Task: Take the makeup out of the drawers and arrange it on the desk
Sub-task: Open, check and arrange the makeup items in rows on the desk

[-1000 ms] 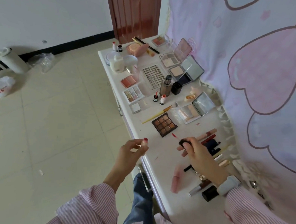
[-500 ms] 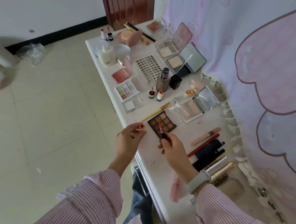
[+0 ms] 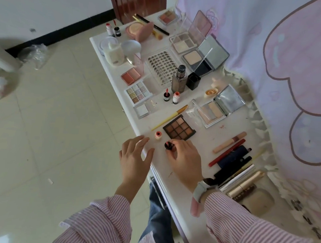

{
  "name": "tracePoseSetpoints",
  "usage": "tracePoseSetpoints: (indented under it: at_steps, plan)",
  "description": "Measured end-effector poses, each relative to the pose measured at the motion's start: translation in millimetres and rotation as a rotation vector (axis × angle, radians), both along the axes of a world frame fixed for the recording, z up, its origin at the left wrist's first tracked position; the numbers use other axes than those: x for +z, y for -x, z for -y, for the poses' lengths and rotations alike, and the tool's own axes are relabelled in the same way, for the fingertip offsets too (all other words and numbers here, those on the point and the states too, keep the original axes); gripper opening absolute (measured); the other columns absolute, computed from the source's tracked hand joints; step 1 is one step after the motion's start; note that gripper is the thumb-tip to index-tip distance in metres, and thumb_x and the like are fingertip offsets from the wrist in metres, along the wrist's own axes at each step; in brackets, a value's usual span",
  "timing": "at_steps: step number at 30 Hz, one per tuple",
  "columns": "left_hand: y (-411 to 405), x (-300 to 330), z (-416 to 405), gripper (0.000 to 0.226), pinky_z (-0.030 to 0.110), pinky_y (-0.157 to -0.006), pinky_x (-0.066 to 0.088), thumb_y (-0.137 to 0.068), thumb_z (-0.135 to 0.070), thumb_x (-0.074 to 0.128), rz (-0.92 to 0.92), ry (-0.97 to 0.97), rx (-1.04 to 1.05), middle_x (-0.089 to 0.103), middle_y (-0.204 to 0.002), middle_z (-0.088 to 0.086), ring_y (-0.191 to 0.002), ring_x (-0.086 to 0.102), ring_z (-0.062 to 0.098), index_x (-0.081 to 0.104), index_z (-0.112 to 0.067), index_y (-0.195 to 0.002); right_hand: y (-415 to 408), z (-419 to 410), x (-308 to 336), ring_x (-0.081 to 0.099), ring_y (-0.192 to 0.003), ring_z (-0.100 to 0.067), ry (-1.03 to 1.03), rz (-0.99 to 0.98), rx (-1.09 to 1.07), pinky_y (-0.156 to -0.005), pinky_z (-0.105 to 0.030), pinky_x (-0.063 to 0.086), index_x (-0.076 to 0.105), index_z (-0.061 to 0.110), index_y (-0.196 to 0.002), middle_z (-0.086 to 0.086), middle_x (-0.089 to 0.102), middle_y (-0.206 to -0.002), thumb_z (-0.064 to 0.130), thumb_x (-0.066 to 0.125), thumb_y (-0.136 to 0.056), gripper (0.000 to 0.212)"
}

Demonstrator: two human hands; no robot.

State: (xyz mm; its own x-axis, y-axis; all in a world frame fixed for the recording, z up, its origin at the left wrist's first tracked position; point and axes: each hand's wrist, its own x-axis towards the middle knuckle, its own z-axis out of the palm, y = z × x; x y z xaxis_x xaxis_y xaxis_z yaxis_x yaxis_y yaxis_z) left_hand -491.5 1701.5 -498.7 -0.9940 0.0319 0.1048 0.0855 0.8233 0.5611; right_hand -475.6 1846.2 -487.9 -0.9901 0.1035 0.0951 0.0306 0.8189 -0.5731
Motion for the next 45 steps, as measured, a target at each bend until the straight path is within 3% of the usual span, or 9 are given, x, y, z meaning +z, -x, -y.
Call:
tracePoseSetpoints:
  at_steps: [8, 13, 16, 19, 21, 24, 29, 38, 45]
  plan:
    - [-12, -3, 2, 0.052, 0.047, -0.093, 0.039, -0.084, -0.046, 0.040, 0.100, 0.131, -0.069, 0.054, -0.132, 0.003, -0.122, 0.046, 0.033, 0.058, -0.015, -0.122, 5, 4, -4, 0.059, -0.070, -0.022, -0.105, -0.017, 0.016, -0.055, -0.029, 0.051, 0.063, 0.007, -0.089, -0.005, 0.062, -0.076, 0.027, 0.056, -0.080, 0.024]
    - [-15, -1, -3, 0.045, 0.049, -0.098, 0.036, -0.086, -0.027, 0.063, 0.137, 0.108, -0.058, 0.048, -0.137, 0.009, -0.127, 0.041, 0.034, 0.054, -0.011, -0.126, -11, -17, 10, 0.055, -0.068, -0.016, -0.008, -0.070, 0.035, -0.059, -0.028, 0.048, 0.059, 0.007, -0.100, -0.003, 0.059, -0.076, 0.025, 0.048, -0.085, 0.025]
    - [-27, -1, -10, 0.049, 0.051, -0.093, 0.041, -0.078, -0.018, 0.071, 0.066, 0.127, -0.079, 0.051, -0.130, 0.016, -0.120, 0.047, 0.037, 0.053, -0.008, -0.122, -11, -62, 21, 0.055, -0.074, -0.023, -0.119, -0.095, -0.028, -0.064, -0.034, 0.047, 0.062, 0.005, -0.096, -0.008, 0.060, -0.081, 0.012, 0.047, -0.085, 0.020]
    - [-48, -4, -20, 0.044, 0.046, -0.094, 0.043, -0.079, -0.013, 0.066, -0.031, 0.057, -0.131, 0.053, -0.124, 0.017, -0.117, 0.046, 0.030, 0.049, -0.009, -0.119, -2, -110, 33, 0.054, -0.093, -0.034, -0.365, 0.088, -0.055, -0.078, -0.044, 0.042, 0.066, 0.008, -0.100, -0.013, 0.060, -0.099, 0.003, 0.057, -0.082, 0.022]
    - [-61, -6, -25, 0.036, 0.042, -0.096, 0.040, -0.083, -0.019, 0.054, -0.079, 0.037, -0.188, 0.055, -0.122, 0.016, -0.117, 0.043, 0.027, 0.048, -0.010, -0.117, 4, -129, 41, 0.041, -0.114, -0.027, -0.481, 0.301, 0.065, -0.092, -0.041, 0.032, 0.061, 0.019, -0.114, -0.005, 0.052, -0.119, 0.015, 0.049, -0.089, 0.028]
    - [-70, -9, -28, 0.035, 0.044, -0.098, 0.041, -0.085, -0.022, 0.046, -0.099, 0.065, -0.277, 0.057, -0.122, 0.017, -0.122, 0.041, 0.029, 0.050, -0.009, -0.117, 12, -140, 49, 0.030, -0.124, -0.016, -0.561, 0.439, 0.231, -0.099, -0.037, 0.024, 0.053, 0.027, -0.122, 0.003, 0.044, -0.129, 0.024, 0.041, -0.092, 0.033]
    - [-70, -5, -24, 0.039, 0.045, -0.090, 0.050, -0.087, -0.032, 0.039, 0.023, 0.119, -0.292, 0.055, -0.129, 0.011, -0.125, 0.046, 0.031, 0.051, -0.014, -0.120, 22, -130, 54, 0.031, -0.124, -0.017, -0.607, 0.558, 0.314, -0.101, -0.040, 0.025, 0.045, 0.026, -0.125, 0.002, 0.040, -0.132, 0.024, 0.046, -0.088, 0.037]
    - [-71, 1, -24, 0.044, 0.039, -0.086, 0.050, -0.085, -0.032, 0.036, 0.118, 0.185, -0.307, 0.053, -0.133, 0.006, -0.126, 0.046, 0.026, 0.055, -0.017, -0.121, 12, -135, 51, 0.033, -0.123, -0.016, -0.557, 0.524, 0.357, -0.101, -0.036, 0.027, 0.050, 0.022, -0.121, 0.002, 0.043, -0.129, 0.018, 0.039, -0.092, 0.031]
    - [-75, -4, -23, 0.047, 0.041, -0.094, 0.044, -0.088, -0.032, 0.033, 0.121, 0.175, -0.307, 0.046, -0.140, 0.007, -0.132, 0.029, 0.020, 0.050, -0.016, -0.129, 5, -139, 48, 0.037, -0.120, -0.014, -0.621, 0.457, 0.463, -0.103, -0.034, 0.026, 0.050, 0.024, -0.123, 0.005, 0.044, -0.127, 0.020, 0.036, -0.096, 0.030]
